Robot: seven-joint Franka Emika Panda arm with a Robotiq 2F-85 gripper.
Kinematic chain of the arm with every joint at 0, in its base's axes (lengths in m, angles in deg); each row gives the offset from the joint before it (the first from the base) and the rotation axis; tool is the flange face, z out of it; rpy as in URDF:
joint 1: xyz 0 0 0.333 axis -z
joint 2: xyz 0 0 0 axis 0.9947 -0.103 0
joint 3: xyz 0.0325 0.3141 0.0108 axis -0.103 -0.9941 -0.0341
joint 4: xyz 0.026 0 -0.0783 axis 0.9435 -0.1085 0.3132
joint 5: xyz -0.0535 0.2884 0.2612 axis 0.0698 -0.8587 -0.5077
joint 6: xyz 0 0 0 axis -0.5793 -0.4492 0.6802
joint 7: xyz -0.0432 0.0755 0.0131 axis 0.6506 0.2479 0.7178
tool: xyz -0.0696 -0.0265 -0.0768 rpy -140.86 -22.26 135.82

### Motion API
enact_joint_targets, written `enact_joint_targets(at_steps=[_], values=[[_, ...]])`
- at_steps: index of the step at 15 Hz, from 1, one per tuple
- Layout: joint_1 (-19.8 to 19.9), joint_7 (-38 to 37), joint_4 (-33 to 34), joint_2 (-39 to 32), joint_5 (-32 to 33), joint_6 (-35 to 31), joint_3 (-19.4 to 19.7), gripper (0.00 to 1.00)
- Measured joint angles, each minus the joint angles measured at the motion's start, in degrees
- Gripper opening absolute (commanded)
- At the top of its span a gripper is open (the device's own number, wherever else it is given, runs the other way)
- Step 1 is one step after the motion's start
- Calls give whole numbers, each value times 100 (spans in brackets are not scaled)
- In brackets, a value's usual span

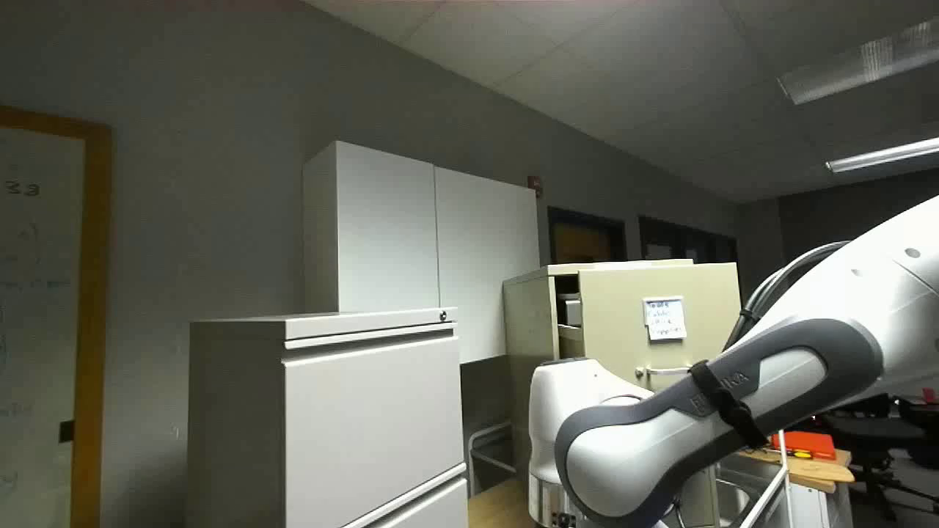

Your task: Close the top drawer of the filing cabinet

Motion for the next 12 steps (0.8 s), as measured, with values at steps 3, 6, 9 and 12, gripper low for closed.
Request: enact_joint_targets(at_steps=[3,6,9,12], values=[[0,0,4,0,0,-1,0,100],[0,0,4,0,0,-2,0,100],[0,0,4,0,0,-2,0,100],[31,-17,3,1,51,-25,1,100]])
